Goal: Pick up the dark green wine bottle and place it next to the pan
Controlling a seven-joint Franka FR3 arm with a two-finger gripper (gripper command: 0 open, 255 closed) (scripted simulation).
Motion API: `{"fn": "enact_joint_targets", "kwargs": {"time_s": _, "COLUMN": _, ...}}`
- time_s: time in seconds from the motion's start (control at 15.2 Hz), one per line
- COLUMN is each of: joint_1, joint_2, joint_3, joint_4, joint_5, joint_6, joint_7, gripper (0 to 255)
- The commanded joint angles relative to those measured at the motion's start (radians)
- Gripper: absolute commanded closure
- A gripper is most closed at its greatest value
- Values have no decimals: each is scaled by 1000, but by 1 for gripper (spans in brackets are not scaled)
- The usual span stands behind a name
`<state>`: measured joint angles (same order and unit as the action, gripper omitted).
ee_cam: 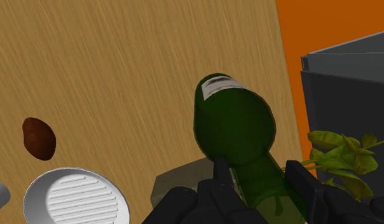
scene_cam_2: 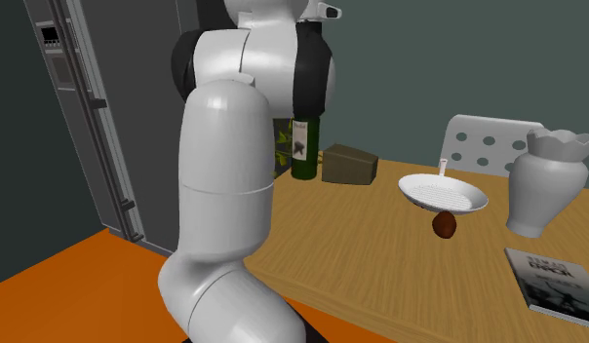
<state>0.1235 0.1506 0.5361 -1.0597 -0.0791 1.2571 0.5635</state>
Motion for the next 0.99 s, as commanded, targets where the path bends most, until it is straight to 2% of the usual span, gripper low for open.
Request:
{"fn": "enact_joint_targets", "kwargs": {"time_s": 0.0, "joint_1": 23, "joint_2": 42, "joint_3": 8, "joint_4": 92, "joint_5": -28, "joint_6": -55, "joint_7": 12, "gripper": 255}}
{"fn": "enact_joint_targets", "kwargs": {"time_s": 0.2, "joint_1": 74, "joint_2": 120, "joint_3": 16, "joint_4": 249, "joint_5": -82, "joint_6": -143, "joint_7": 29, "gripper": 255}}
{"fn": "enact_joint_targets", "kwargs": {"time_s": 0.53, "joint_1": -54, "joint_2": 60, "joint_3": -30, "joint_4": 171, "joint_5": -24, "joint_6": -116, "joint_7": -107, "gripper": 255}}
{"fn": "enact_joint_targets", "kwargs": {"time_s": 0.92, "joint_1": -162, "joint_2": 59, "joint_3": -85, "joint_4": 179, "joint_5": -1, "joint_6": -121, "joint_7": -259, "gripper": 255}}
